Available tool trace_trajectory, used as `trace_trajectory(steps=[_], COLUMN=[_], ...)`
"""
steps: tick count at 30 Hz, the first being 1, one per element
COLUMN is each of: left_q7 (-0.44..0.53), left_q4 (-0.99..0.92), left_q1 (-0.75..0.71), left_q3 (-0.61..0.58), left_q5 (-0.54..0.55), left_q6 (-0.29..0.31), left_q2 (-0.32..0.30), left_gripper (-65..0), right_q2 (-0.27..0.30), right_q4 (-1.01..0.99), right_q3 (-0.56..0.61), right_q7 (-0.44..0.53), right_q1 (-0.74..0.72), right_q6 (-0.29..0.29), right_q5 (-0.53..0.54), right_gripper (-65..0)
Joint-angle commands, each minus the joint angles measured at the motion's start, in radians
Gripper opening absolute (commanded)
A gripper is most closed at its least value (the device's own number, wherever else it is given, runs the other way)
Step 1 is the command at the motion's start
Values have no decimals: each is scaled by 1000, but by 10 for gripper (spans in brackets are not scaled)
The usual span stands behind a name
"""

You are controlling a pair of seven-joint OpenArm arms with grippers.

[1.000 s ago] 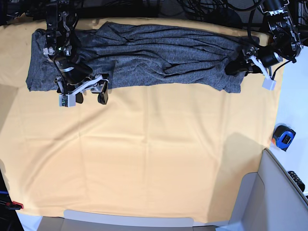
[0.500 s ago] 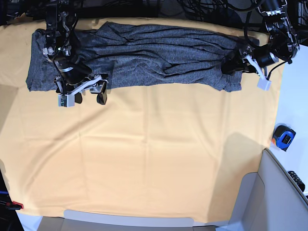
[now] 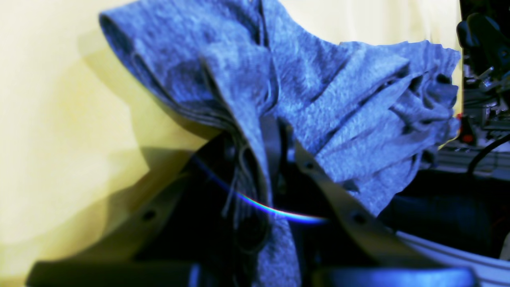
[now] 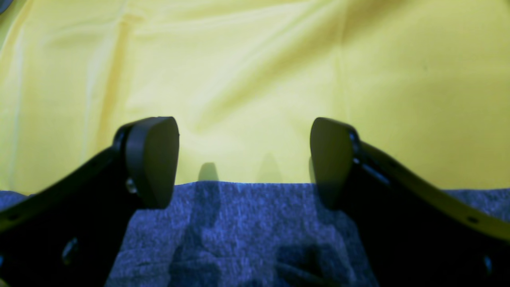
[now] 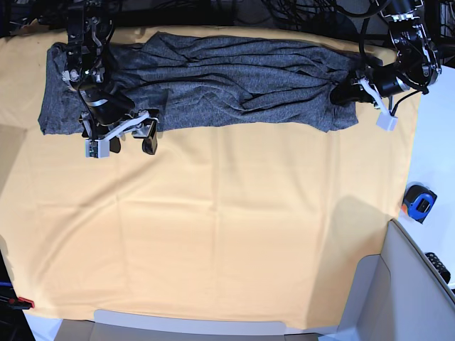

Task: Fold the T-shirt properly
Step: 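Fold the gripped shirt end toward the right gripper with the left gripper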

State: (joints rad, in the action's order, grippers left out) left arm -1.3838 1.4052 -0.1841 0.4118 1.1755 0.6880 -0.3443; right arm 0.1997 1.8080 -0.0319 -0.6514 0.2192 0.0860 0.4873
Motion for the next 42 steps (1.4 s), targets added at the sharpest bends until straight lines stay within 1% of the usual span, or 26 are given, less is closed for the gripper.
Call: trace_trajectory(steps=[1,6,10,12,15,18,21,24,26,31,37,39,42], left_q7=[-4,-7,-7,-4,4,4,5,7,33,131,243,258,263], left_q4=[67,308,408,417,415,415,412,412,412,359,237,236,236], left_q1=[7,7,19,48,62,88,119,157,180,219,220,220,220], left_q3=[-1,-8,-136,-224,-336,-419,-492,-552,-586,-692,-799,-810,-810], left_q5=[28,30,30,28,21,19,19,19,19,11,-81,-105,-115], left_q6=[10,10,10,10,10,10,10,10,10,10,10,10,10], left_q2=[-12,21,32,54,103,170,221,278,301,297,297,290,288], left_gripper=[-650,-650,-650,-650,-650,-650,-650,-650,-650,-650,-650,-650,-650], right_q2=[25,33,34,34,34,34,25,24,24,24,24,24,24], right_q4=[22,22,22,22,22,20,17,16,16,16,16,16,16], right_q3=[-26,-127,-237,-302,-415,-538,-662,-745,-768,-771,-770,-770,-768], right_q7=[29,29,28,28,23,-54,-141,-198,-207,-207,-207,-207,-207], right_q1=[-2,30,75,108,162,193,202,208,208,219,217,216,216], right_q6=[4,4,4,4,4,4,4,4,4,4,4,4,4], right_q5=[11,11,11,11,7,7,6,6,6,6,6,6,6], right_gripper=[-146,-146,-146,-146,-146,-146,-146,-146,-146,-146,-146,-146,-146])
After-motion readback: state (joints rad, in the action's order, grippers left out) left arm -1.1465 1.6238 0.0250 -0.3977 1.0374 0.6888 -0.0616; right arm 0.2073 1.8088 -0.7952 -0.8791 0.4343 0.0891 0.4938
